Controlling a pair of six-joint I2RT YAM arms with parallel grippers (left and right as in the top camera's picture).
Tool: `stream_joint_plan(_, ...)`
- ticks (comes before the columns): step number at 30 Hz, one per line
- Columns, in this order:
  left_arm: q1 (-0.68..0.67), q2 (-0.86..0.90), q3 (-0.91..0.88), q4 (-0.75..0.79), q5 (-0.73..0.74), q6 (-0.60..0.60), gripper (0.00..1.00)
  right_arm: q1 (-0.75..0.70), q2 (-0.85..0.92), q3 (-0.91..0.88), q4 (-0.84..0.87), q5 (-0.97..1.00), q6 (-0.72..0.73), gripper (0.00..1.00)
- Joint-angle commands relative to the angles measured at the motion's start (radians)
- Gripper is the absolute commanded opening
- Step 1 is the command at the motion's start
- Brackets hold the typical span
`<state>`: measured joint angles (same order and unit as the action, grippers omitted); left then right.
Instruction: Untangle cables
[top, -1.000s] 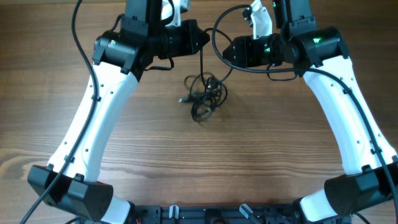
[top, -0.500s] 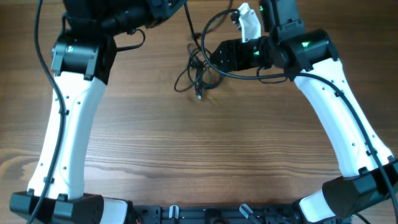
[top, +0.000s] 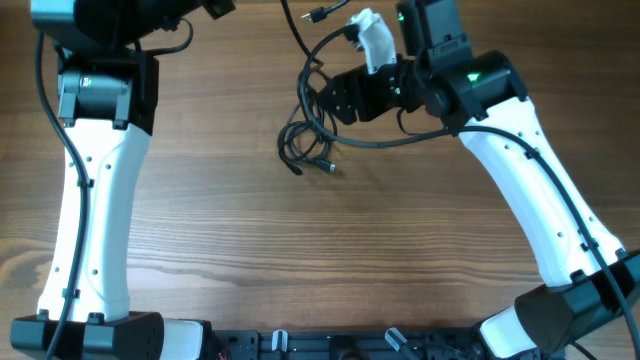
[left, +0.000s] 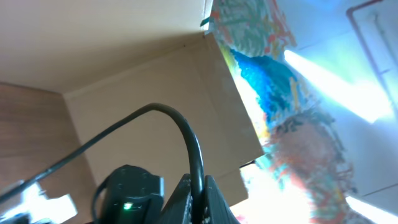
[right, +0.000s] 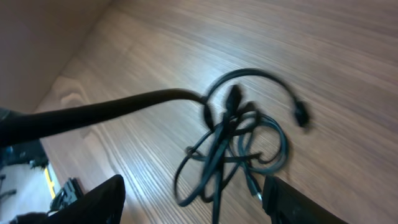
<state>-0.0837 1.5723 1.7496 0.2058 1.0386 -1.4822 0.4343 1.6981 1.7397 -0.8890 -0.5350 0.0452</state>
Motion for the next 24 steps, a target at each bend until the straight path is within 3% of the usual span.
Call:
stream_joint_plan(1, 0.003, -0.017, 0.011, 0.013, -0.019, -0.157, 0.04, 0.008, 0.015, 0.012, 0.029, -0.042, -0.045, 0.73)
stream_joint_plan(5, 0.004, -0.017, 0.011, 0.079, -0.095, -0.179, 0.04, 0.008, 0.023, 0.000, 0.016, 0.024, -0.022, 0.65)
stream_joint_plan(11, 0.004, -0.016, 0.011, 0.074, -0.124, -0.171, 0.04, 0.013, 0.048, -0.084, 0.009, 0.056, 0.134, 0.52)
stream_joint_plan(15, 0.004, -0.016, 0.011, 0.064, -0.124, -0.151, 0.04, 0.035, 0.064, -0.102, 0.046, 0.056, 0.190, 0.52)
stream_joint_plan(21, 0.004, -0.016, 0.011, 0.063, -0.123, -0.146, 0.04, 0.039, 0.058, -0.102, 0.206, -0.053, 0.033, 0.57)
stream_joint_plan(24, 0.015, -0.016, 0.011, 0.056, -0.113, -0.077, 0.04, 0.034, 0.006, -0.098, 0.249, -0.069, -0.008, 0.58)
